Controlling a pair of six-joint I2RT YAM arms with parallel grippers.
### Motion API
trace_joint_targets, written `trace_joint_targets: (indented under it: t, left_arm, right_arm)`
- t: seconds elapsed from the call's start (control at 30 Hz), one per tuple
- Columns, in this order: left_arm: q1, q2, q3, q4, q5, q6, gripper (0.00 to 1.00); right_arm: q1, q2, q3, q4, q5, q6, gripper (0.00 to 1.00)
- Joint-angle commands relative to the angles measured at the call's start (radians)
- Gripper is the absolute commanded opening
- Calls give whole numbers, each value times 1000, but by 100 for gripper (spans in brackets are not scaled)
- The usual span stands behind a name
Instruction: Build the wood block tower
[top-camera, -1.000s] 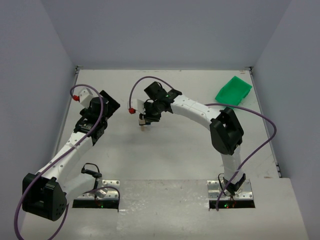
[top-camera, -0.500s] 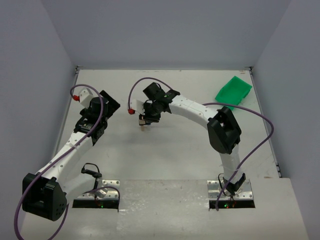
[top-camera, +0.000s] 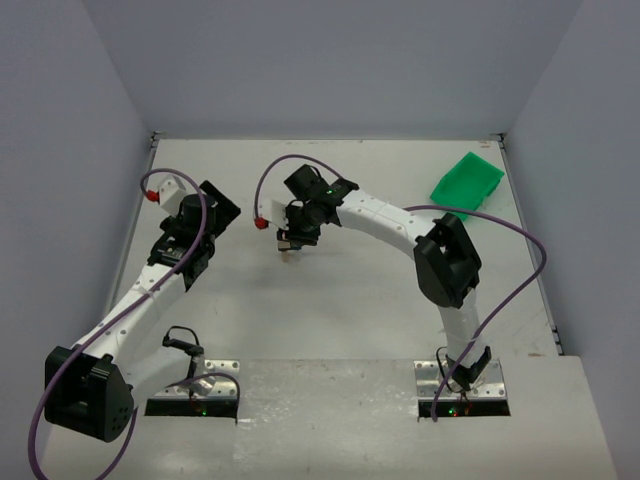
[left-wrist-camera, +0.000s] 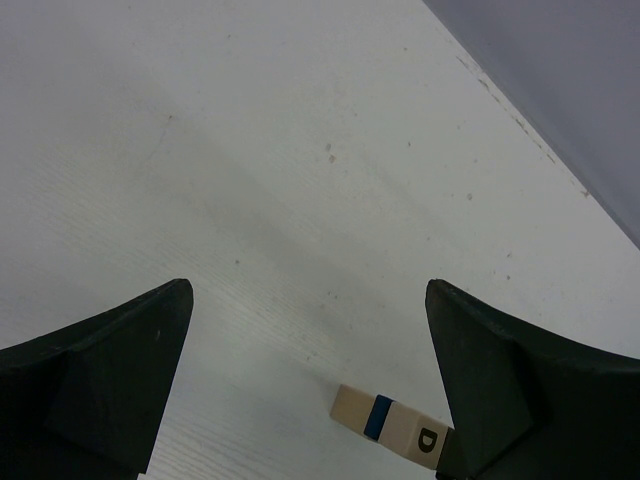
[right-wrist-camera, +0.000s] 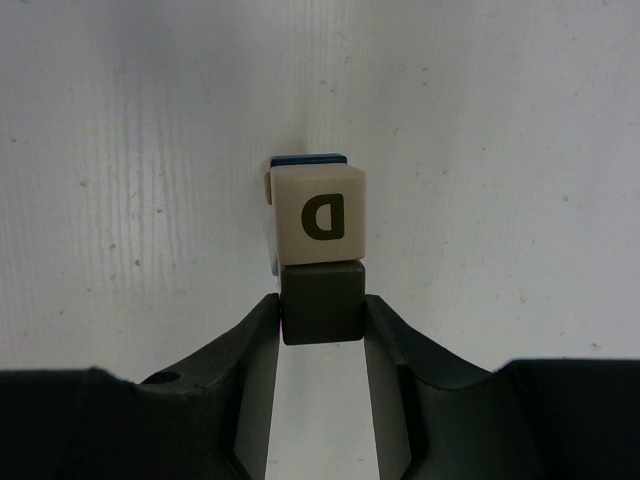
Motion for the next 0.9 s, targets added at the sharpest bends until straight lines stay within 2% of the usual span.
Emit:
trace_joint_targets:
  t: [0.0, 0.87]
  left_arm:
    - [5, -17, 21, 44, 3, 8, 100]
    - [5, -21, 20, 45, 2, 9, 100]
  right_arm:
    - [7, 7, 51, 3, 6, 16, 39]
    - [13, 15, 56, 16, -5, 45, 36]
